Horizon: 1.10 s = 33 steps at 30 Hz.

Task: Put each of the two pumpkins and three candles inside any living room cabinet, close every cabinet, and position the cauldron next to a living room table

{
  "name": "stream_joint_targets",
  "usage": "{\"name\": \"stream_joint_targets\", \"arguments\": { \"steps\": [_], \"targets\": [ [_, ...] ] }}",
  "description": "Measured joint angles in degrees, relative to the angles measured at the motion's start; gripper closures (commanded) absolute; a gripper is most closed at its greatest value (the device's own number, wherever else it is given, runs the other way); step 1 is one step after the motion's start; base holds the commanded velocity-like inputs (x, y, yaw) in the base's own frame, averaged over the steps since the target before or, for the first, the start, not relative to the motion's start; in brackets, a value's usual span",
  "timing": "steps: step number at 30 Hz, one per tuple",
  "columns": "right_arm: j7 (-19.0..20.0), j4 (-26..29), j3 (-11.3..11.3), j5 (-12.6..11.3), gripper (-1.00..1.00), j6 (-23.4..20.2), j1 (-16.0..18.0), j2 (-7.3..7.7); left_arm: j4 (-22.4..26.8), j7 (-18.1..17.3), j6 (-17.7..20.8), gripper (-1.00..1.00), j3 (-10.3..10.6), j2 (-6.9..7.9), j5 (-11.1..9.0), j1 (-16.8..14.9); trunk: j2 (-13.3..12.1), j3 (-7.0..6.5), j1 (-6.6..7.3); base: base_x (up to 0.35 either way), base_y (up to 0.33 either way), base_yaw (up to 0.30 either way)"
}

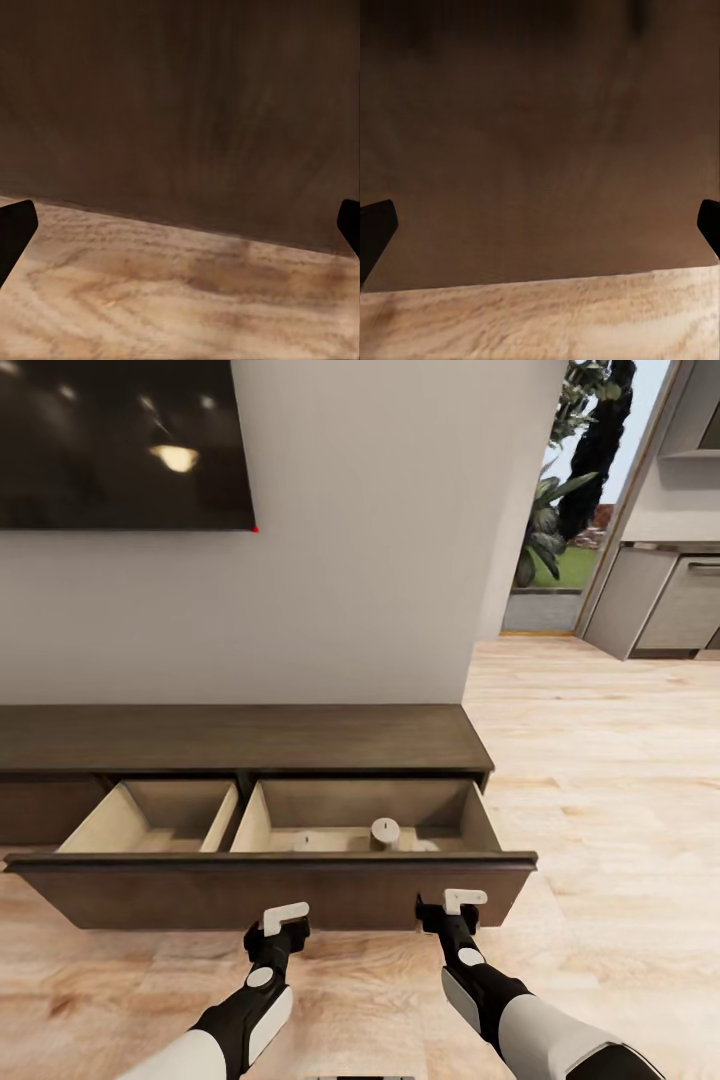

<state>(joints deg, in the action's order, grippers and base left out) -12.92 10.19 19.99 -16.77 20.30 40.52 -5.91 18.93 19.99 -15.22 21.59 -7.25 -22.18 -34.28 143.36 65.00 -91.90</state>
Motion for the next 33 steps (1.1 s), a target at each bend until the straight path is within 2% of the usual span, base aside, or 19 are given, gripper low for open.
{"name": "stream_joint_targets", "arguments": {
  "steps": [18, 33],
  "targets": [
    [0.0, 0.0, 0.1, 0.0, -1.0, -0.1, 0.0, -0.04, 0.0, 0.0, 0.0, -1.0, 0.0, 0.04, -0.1, 0.0, 0.0, 0.0, 0.0, 0.117, 0.0, 0.0],
    [0.0, 0.0, 0.1, 0.1, -1.0, -0.1, 0.0, -0.07, 0.0, 0.0, 0.2, -1.0, 0.0, 0.05, 0.0, 0.0, 0.0, 0.0, 0.0, 0.308, 0.0, 0.0]
  ]
}}
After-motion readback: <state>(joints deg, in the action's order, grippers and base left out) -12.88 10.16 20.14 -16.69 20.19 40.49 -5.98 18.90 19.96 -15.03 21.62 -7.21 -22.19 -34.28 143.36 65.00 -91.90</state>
